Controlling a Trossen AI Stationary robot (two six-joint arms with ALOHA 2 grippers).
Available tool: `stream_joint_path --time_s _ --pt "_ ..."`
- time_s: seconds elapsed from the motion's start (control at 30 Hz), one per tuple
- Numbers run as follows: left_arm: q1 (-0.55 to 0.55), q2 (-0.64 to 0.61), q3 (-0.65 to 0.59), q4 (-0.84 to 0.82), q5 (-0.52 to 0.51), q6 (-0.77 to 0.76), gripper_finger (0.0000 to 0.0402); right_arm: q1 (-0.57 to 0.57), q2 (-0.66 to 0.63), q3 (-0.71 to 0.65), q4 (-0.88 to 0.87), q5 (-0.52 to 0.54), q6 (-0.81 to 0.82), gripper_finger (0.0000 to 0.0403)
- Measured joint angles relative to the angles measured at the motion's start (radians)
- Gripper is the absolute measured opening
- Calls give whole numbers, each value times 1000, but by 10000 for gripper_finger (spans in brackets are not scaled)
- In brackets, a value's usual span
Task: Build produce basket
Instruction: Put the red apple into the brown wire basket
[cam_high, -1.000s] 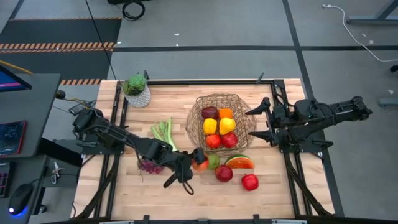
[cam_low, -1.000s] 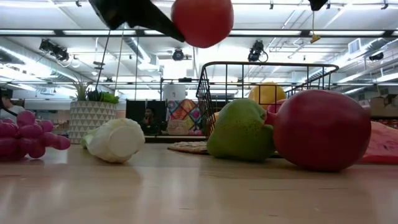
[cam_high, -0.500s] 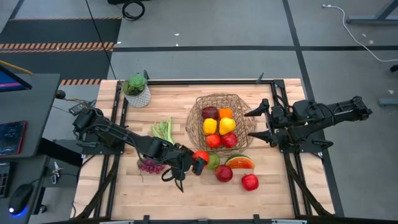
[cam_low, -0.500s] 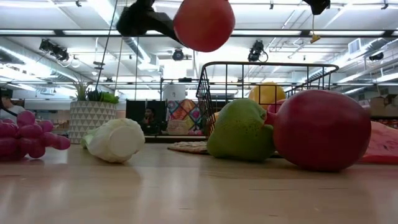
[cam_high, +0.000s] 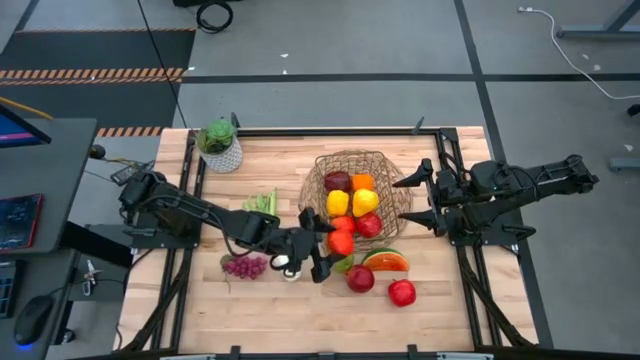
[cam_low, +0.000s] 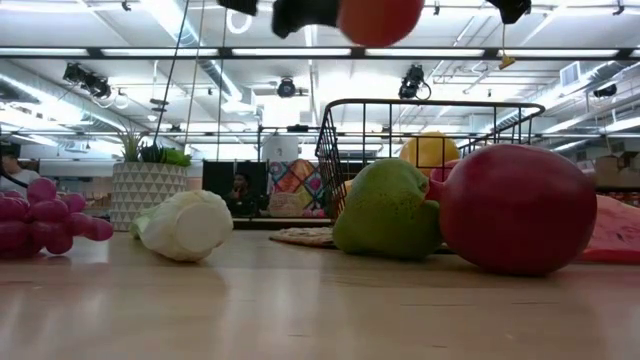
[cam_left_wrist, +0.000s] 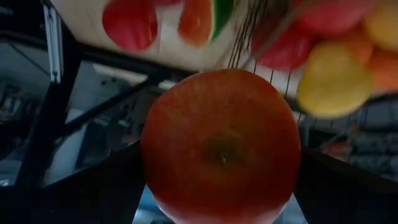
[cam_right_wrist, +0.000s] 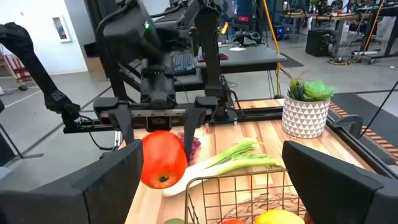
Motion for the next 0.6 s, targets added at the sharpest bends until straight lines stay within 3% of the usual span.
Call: stream_joint_path --time_s 0.2,0.6 --pt "4 0 0 54 1 142 348 0 0 0 -22 0 53 387" --pt "4 1 0 53 0 150 348 0 20 0 -32 0 72 387"
